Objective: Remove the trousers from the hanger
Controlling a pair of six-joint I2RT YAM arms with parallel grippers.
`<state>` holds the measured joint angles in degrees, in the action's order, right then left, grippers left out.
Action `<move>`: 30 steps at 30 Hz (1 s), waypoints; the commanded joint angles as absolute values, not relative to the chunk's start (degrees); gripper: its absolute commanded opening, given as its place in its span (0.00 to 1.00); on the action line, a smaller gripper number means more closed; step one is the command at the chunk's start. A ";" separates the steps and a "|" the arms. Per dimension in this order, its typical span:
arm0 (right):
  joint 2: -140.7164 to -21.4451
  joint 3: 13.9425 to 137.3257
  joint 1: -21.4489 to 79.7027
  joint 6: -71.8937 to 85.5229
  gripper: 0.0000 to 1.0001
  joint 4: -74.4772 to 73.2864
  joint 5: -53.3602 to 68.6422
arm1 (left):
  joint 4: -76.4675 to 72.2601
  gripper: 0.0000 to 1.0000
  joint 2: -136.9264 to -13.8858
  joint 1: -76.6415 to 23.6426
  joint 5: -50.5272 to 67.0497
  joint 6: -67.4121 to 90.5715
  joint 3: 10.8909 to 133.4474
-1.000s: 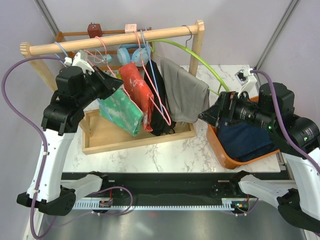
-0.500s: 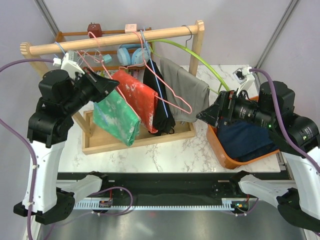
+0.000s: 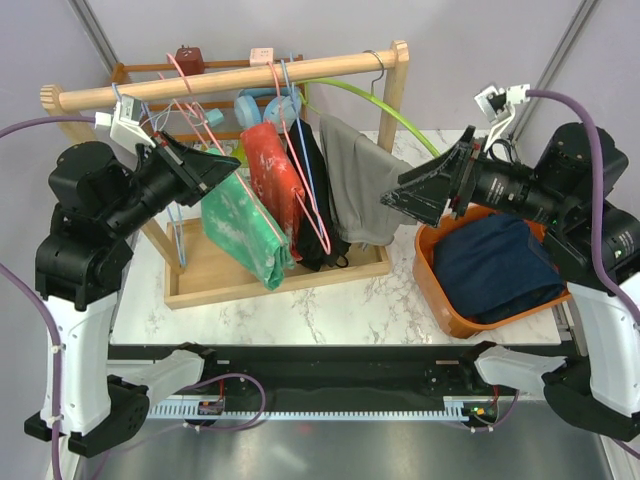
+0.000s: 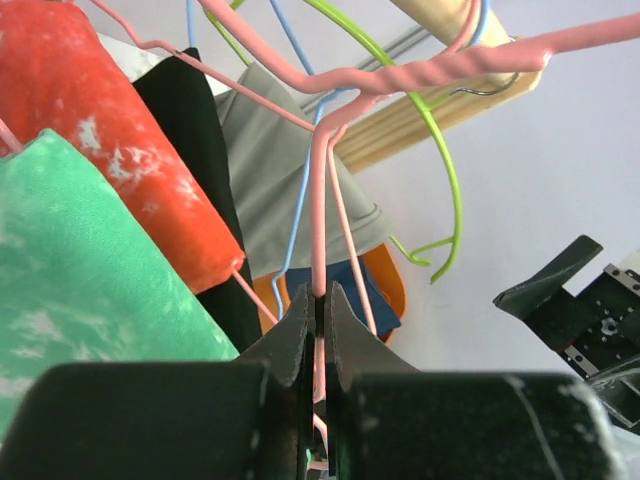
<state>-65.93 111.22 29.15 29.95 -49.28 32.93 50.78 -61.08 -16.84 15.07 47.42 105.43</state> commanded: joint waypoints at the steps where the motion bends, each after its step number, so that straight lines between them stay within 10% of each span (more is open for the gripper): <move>1: -67.85 113.38 29.44 36.63 0.96 -35.98 39.46 | 42.01 0.02 -60.20 -16.96 20.30 52.12 110.65; 12: -83.84 130.51 58.77 29.71 0.93 -43.33 15.79 | 42.19 0.02 -59.50 -16.96 25.05 55.98 114.26; 30: -84.21 125.16 86.74 16.96 0.95 -48.77 -12.57 | 43.50 0.02 -54.49 -16.96 30.50 63.02 114.26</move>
<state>-85.41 125.95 83.61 22.02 -45.60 -2.68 50.92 -56.34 -16.86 27.42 59.13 111.07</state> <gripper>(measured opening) 0.946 0.041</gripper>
